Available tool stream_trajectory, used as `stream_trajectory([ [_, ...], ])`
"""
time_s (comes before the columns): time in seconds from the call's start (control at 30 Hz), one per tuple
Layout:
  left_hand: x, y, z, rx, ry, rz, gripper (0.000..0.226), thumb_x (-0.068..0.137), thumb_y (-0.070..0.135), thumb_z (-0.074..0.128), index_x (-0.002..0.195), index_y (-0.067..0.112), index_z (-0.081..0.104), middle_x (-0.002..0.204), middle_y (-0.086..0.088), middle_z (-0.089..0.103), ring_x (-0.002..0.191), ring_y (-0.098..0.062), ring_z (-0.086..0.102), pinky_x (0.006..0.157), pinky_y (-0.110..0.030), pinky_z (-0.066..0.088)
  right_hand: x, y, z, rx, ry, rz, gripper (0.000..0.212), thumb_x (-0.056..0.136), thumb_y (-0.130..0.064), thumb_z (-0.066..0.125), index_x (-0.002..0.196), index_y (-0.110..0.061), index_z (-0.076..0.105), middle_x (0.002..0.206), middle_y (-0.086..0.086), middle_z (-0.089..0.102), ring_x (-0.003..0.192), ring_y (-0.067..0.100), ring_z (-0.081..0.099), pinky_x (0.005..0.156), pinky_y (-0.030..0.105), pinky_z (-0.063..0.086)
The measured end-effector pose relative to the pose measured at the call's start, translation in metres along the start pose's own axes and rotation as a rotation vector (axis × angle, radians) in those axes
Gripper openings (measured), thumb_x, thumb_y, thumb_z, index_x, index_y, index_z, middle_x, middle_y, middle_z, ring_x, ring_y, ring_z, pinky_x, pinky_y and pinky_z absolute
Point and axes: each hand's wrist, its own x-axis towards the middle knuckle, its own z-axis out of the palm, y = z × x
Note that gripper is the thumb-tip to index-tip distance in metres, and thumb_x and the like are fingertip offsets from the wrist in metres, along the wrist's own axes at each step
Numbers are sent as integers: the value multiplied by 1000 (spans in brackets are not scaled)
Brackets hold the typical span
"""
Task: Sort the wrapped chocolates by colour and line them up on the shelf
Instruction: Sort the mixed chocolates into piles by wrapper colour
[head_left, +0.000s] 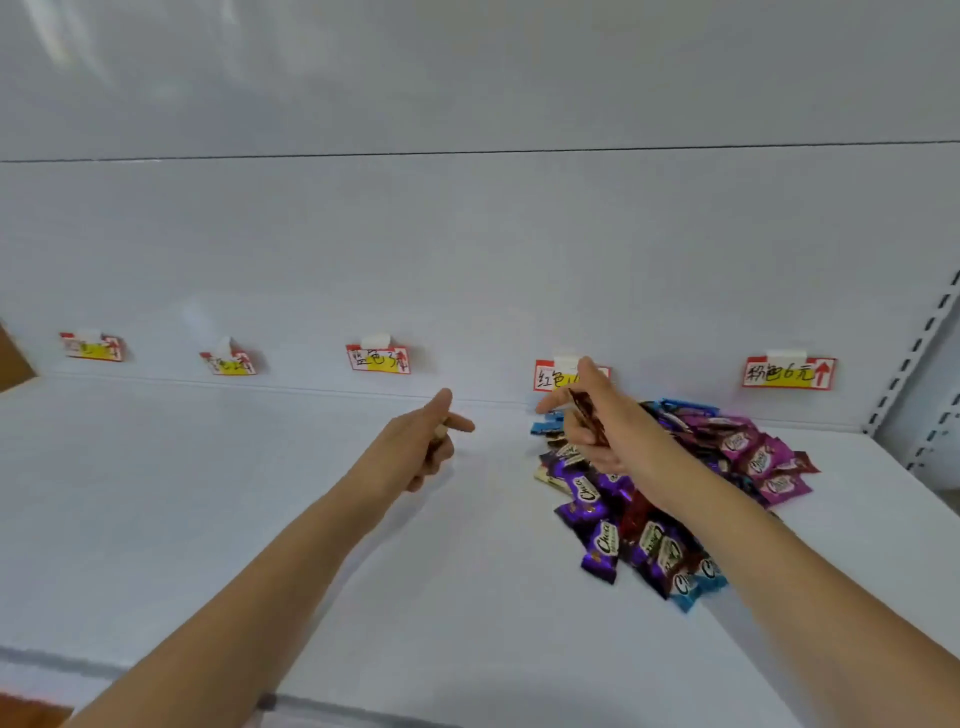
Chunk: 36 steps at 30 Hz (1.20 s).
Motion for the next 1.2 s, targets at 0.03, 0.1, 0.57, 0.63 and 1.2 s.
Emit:
stream_trajectory([
  [0.03,-5,-8,-21,71,26,16,52,104,47,28,103,16,71,65,4,44,50,-7,32,46,-19,23,9,1,16,-2,-53,33,57,104,-47,25,99,-9,66,57,-3,35,42,8,21,36,19,16],
  [0.1,-16,-26,-60,191,108,44,49,107,32,23,105,18,70,73,4,47,52,-2,41,50,-17,31,28,2,54,-87,-124,106,42,102,-31,31,91,-11,67,60,-3,40,42,9,26,38,19,19],
  [0.57,-81,-80,-162,708,297,42,67,94,51,52,152,40,20,154,9,21,140,-18,23,118,-40,23,81,29,186,-680,-292,-200,42,104,-21,36,145,-24,44,149,-8,42,142,13,32,118,32,21],
  [0.63,-76,-80,-137,859,322,14,71,91,68,39,152,47,10,161,6,7,147,-26,10,120,-48,10,83,34,171,-822,-191,-215,44,102,-16,35,145,-23,44,151,-5,40,143,17,30,117,34,18],
  [1.2,11,-97,-217,1238,341,-265,58,93,70,16,149,54,13,164,9,6,149,-38,4,115,-64,4,84,46,171,-1245,-288,-247,60,102,-53,20,156,-30,11,165,-1,1,152,22,-2,122,41,0],
])
